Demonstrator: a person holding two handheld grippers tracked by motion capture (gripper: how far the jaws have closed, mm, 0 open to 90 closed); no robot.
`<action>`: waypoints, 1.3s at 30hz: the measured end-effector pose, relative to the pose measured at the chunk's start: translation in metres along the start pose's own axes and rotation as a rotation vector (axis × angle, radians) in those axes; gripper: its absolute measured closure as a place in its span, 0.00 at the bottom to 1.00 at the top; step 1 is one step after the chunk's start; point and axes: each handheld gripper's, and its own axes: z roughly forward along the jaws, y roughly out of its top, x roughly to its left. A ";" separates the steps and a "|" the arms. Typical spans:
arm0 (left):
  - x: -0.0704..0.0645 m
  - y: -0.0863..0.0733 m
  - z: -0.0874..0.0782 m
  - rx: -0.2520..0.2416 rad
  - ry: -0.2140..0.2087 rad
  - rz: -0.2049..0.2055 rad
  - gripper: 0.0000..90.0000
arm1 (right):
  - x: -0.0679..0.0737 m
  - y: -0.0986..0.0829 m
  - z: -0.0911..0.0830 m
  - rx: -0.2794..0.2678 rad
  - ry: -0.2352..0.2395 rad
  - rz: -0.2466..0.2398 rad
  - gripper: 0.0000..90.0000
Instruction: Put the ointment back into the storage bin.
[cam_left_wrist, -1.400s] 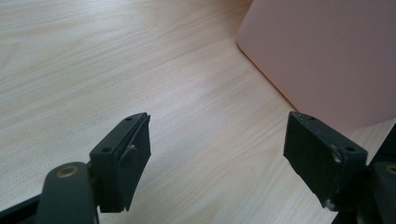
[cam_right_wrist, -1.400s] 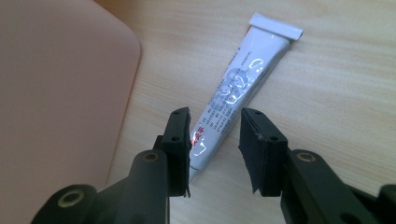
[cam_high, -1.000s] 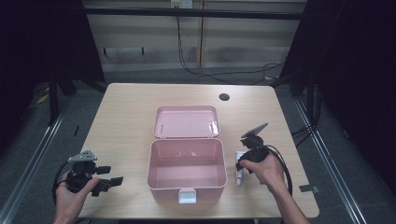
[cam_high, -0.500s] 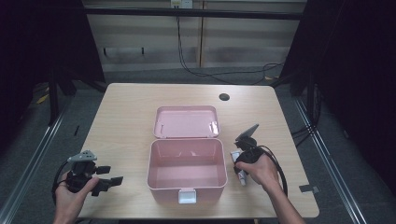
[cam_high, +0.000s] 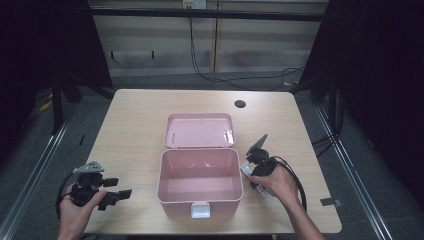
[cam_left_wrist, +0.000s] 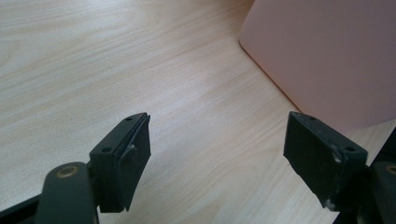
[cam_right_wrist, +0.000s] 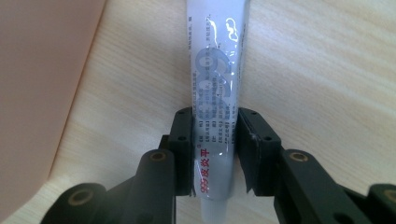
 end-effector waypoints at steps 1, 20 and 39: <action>0.000 0.000 0.000 -0.001 0.002 -0.001 0.25 | 0.000 0.000 0.000 -0.004 -0.001 -0.009 0.77; 0.000 0.000 0.000 -0.006 -0.003 -0.004 0.26 | -0.010 -0.005 -0.021 -0.037 0.051 -0.101 0.80; 0.000 0.000 0.000 -0.007 -0.006 -0.002 0.25 | -0.012 -0.022 -0.045 -0.081 0.071 -0.224 0.80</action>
